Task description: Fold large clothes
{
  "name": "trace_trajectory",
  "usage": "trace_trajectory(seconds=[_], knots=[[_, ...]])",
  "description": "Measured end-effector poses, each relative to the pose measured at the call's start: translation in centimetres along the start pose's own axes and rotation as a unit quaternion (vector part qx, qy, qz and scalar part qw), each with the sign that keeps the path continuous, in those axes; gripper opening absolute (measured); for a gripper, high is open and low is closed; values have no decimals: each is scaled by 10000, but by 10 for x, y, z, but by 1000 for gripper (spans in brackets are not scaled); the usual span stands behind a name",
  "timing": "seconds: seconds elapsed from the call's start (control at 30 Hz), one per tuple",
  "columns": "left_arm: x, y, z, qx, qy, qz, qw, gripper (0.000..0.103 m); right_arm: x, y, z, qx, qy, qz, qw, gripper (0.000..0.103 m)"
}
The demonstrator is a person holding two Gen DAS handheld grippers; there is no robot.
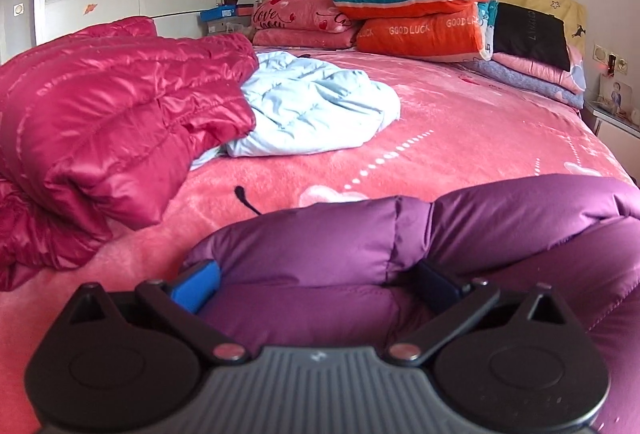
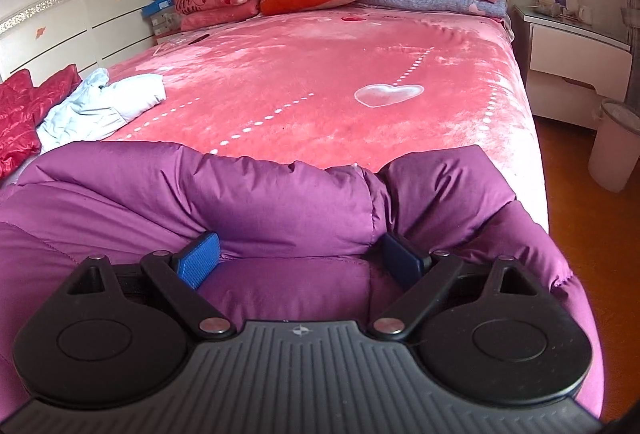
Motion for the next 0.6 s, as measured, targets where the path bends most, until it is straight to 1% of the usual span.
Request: trace_trajectory(seconds=[0.17,0.37,0.47,0.6], knots=[[8,-1,-4,-11,-53,-1,10000,103,-1,5,-11,41,-178,-54,9998,103],[10,-1,-4,12,-21,-7,10000,103,2,5,-14,8,-230,-109,9997,103],[8,-1,0,31,69,10,10000,103,-2,7,-13,-11,-233,-122,9997,103],[-6,-3,10,167,254,80,9995,102,-12,3,-8,32,-147,-74,9999,103]])
Point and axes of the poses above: each gripper's, at about its wrist camera, not at the fingertips, and x roughly the way its jaws point, y to its left, z to its top, the point moved 4 cm from there along x, roughly the way its jaws point, and after that the axes turned 5 degrees about -y, right-handed, at the moved point
